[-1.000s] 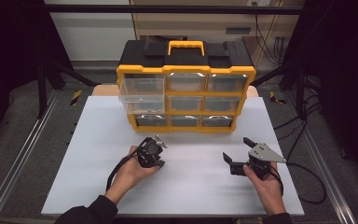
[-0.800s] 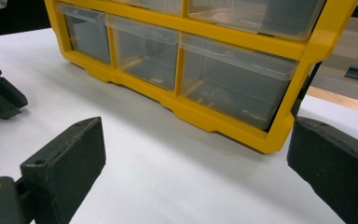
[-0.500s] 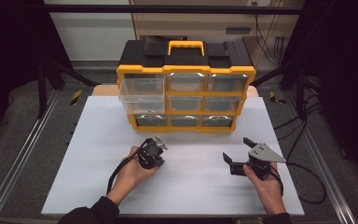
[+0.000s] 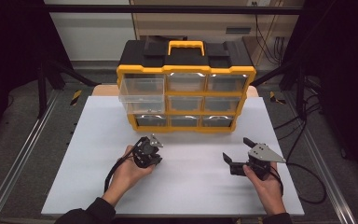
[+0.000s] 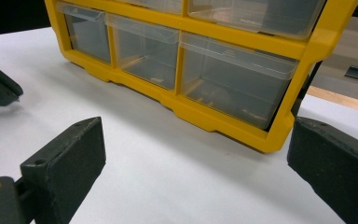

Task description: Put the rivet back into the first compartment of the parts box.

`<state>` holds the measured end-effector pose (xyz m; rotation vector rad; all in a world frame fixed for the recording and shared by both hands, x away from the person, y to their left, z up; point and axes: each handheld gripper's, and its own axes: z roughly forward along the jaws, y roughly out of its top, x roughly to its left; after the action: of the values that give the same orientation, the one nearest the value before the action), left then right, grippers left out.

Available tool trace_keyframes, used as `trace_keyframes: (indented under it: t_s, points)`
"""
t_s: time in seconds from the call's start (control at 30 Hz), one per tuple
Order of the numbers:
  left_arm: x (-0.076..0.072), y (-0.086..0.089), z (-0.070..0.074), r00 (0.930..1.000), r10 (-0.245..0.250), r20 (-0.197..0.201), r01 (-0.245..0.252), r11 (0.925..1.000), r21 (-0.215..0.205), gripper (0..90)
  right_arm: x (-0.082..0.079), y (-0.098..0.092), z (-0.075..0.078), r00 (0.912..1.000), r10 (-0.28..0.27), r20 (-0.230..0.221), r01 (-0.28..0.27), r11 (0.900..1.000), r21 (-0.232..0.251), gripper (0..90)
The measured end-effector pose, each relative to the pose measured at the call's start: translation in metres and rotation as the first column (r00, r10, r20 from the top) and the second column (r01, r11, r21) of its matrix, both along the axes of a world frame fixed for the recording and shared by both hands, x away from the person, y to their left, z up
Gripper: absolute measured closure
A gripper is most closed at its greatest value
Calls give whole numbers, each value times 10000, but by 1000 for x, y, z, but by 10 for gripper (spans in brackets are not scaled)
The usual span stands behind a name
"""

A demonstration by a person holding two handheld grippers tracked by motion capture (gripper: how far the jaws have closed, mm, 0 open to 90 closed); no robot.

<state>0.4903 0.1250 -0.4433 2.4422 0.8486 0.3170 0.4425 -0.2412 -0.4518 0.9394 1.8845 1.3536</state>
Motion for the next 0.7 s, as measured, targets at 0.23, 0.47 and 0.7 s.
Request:
trace_keyframes:
  t_s: [0.23,0.47,0.7]
  points:
    - [-12,2,26,9985,-250,497,269,9989,-390,819,0,0,0,10000,8,36,-8,10000,-19,44]
    - [-25,0,58,9933,-531,1031,626,9939,-909,819,0,0,0,10000,-8,12,8,10000,-23,44]
    - [-26,-3,103,9329,-2054,2959,2081,9778,227,819,0,0,0,10000,-13,7,13,10000,-31,44]
